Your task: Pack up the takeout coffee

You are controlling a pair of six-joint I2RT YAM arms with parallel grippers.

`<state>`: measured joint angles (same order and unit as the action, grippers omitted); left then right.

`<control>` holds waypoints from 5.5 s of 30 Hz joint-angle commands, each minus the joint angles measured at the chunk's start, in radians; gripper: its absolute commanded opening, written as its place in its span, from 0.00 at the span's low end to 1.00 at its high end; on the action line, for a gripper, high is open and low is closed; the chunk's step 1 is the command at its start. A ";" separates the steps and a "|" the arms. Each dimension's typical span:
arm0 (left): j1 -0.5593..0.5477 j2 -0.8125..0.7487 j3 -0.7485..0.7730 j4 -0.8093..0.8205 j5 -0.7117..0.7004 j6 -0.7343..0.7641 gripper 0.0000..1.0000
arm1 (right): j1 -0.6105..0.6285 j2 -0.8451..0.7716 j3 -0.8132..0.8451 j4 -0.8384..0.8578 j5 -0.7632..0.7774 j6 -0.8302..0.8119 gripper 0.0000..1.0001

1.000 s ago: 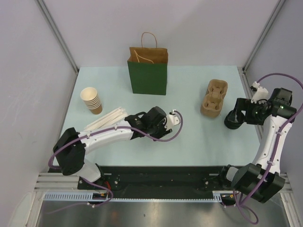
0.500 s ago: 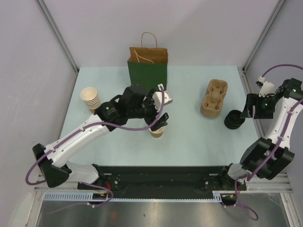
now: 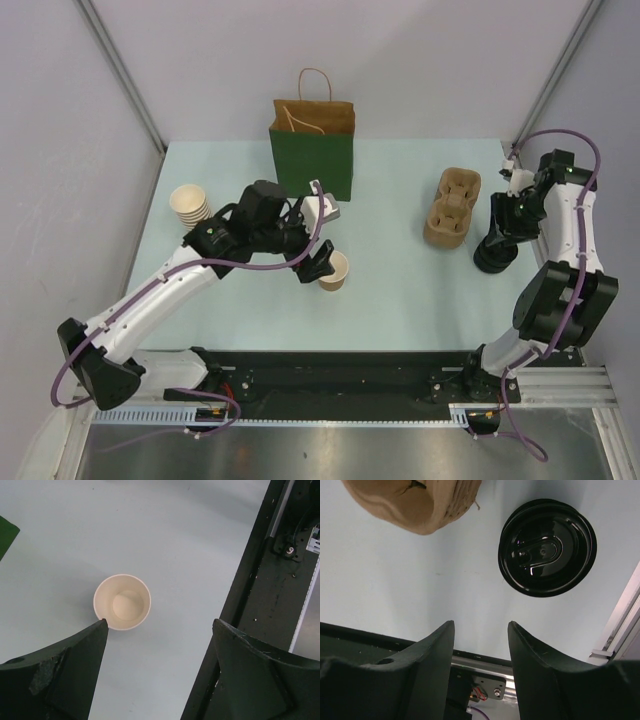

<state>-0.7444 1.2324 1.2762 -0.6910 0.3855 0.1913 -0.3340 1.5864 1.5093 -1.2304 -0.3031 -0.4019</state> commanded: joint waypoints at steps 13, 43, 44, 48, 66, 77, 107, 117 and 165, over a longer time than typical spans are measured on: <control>0.020 -0.048 0.000 0.025 0.050 -0.039 0.91 | 0.052 0.118 -0.020 0.144 0.101 0.089 0.48; 0.020 -0.033 -0.012 0.030 0.059 -0.047 0.91 | 0.033 0.218 -0.044 0.210 0.068 0.107 0.39; 0.020 -0.034 -0.015 0.030 0.059 -0.049 0.91 | 0.032 0.216 -0.044 0.213 0.067 0.109 0.39; 0.020 -0.034 -0.018 0.033 0.062 -0.050 0.91 | 0.030 0.222 -0.046 0.213 0.064 0.110 0.38; 0.020 -0.022 -0.021 0.038 0.070 -0.053 0.91 | 0.026 0.231 -0.046 0.220 0.052 0.113 0.32; 0.020 -0.014 -0.020 0.038 0.076 -0.055 0.91 | 0.023 0.241 -0.046 0.227 0.052 0.113 0.27; 0.020 0.018 0.005 0.033 0.087 -0.064 0.91 | 0.003 0.133 -0.044 0.175 0.053 0.080 0.00; 0.020 0.022 0.008 0.034 0.089 -0.064 0.91 | 0.033 0.139 -0.046 0.183 0.124 0.069 0.01; 0.020 0.009 0.008 0.039 0.089 -0.066 0.91 | -0.206 0.182 -0.015 0.163 -0.008 0.043 0.52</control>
<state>-0.7303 1.2575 1.2556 -0.6750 0.4515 0.1314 -0.5320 1.7401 1.4609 -1.0779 -0.3042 -0.3668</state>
